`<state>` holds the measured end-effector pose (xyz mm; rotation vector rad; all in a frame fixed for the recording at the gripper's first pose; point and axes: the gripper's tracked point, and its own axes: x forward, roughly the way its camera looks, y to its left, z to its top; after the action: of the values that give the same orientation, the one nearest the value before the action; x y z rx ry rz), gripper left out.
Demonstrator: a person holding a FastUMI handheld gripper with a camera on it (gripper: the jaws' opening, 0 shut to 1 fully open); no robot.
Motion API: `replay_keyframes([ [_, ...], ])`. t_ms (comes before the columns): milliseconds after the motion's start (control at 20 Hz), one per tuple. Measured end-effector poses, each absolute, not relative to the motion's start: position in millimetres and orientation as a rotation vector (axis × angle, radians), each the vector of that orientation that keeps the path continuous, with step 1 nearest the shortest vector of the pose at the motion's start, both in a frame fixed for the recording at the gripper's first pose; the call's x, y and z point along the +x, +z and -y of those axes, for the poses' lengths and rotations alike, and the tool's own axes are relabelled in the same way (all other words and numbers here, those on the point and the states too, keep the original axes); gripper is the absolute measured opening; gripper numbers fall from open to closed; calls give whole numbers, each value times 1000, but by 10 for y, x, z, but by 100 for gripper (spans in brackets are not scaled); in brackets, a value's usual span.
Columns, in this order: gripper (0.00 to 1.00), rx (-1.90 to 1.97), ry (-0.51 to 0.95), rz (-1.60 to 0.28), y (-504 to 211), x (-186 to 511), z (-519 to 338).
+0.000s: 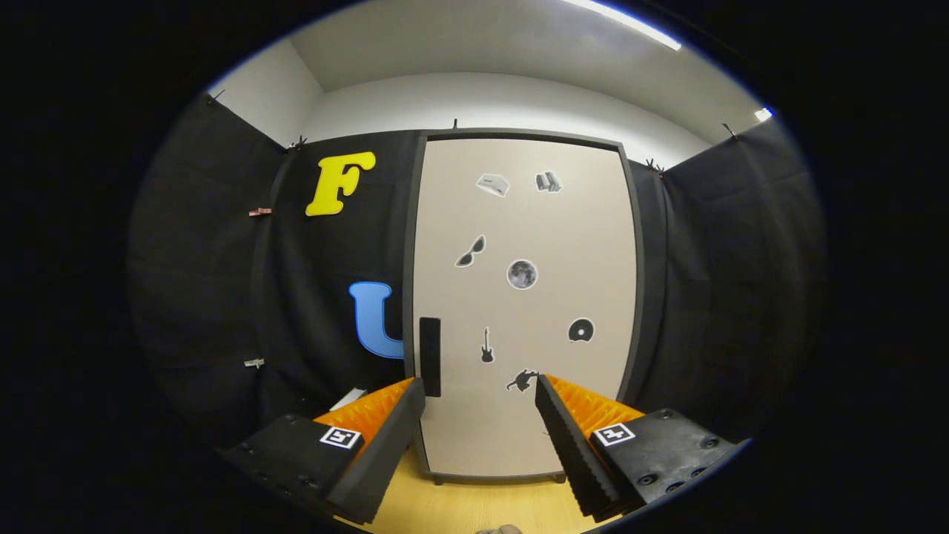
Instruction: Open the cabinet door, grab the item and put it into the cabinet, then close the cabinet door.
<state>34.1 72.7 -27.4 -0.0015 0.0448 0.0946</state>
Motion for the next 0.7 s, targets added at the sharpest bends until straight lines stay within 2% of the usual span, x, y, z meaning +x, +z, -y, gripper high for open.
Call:
replay_keyframes([
  [250, 98, -26, 131, -38, -436, 688, -1073],
  [700, 97, -44, 95, -52, -808, 1426, -1455],
])
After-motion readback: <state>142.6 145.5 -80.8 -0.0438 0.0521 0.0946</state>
